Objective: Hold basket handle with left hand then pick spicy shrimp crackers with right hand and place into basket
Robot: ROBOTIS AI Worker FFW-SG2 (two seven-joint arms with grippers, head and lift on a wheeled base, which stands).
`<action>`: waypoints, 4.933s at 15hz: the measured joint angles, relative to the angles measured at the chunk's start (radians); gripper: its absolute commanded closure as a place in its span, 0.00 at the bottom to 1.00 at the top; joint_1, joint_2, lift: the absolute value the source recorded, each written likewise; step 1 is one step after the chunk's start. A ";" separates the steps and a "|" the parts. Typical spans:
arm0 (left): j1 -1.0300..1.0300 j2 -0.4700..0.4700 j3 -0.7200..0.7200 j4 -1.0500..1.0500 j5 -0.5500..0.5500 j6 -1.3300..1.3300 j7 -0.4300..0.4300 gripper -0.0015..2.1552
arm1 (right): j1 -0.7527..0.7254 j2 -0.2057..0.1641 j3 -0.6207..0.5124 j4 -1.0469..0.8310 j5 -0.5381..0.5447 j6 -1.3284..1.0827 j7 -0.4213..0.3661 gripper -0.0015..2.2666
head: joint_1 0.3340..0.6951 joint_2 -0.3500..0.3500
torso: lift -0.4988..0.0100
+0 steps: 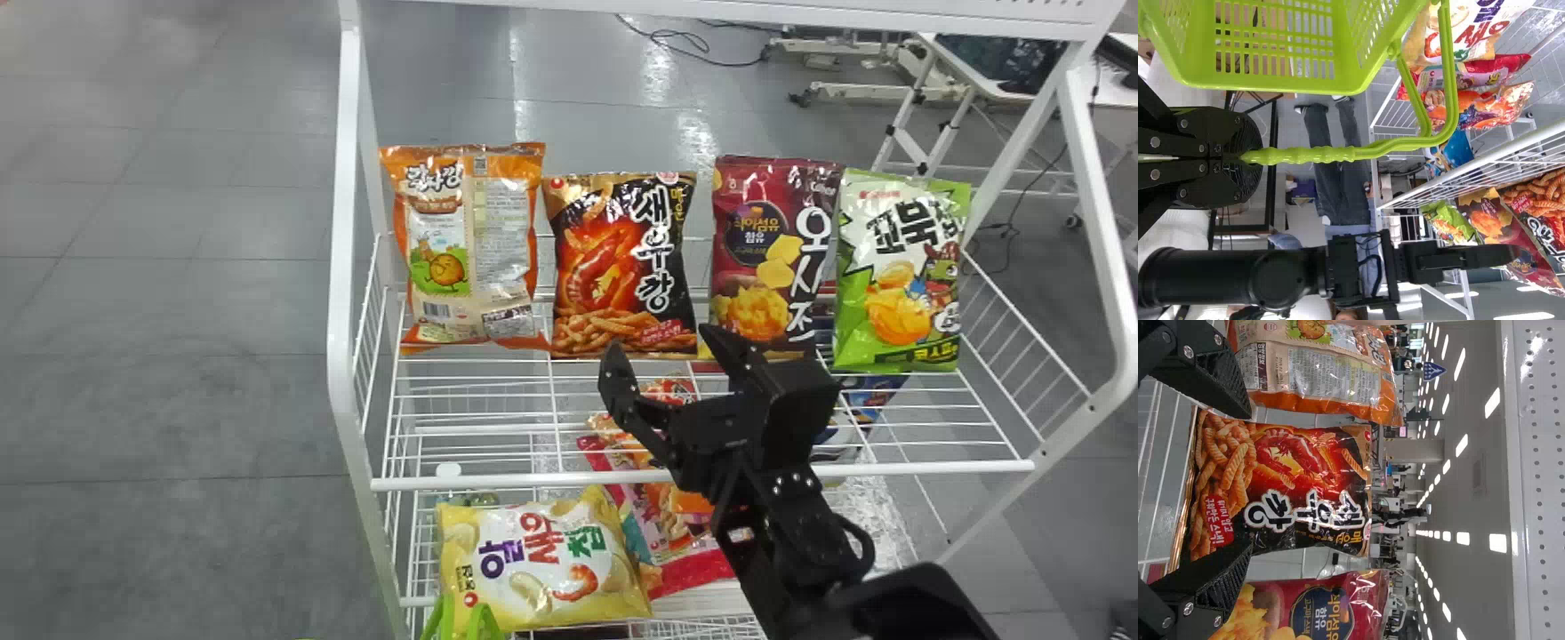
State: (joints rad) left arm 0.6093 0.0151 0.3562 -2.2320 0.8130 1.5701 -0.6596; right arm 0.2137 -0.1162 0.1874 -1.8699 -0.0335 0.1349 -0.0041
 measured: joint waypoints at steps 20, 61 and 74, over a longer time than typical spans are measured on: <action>-0.036 0.025 -0.014 0.040 -0.003 0.000 0.002 0.88 | -0.289 0.026 0.037 0.270 0.021 0.067 -0.037 0.06 | 1.00 0.39 | 0.91; -0.023 0.015 -0.051 -0.010 -0.018 0.000 0.003 0.88 | 0.318 -0.131 -0.204 -0.832 -0.347 1.090 -0.033 0.83 | 1.00 0.18 | 0.91; -0.015 -0.003 -0.042 -0.023 -0.026 0.000 0.005 0.88 | 0.335 -0.125 -0.075 -0.923 -0.367 1.426 -0.027 0.83 | 1.00 0.30 | 0.91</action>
State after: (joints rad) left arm 0.5938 0.0122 0.3145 -2.2547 0.7870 1.5701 -0.6547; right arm 0.5490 -0.2409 0.1119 -2.7926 -0.4008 1.5609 -0.0315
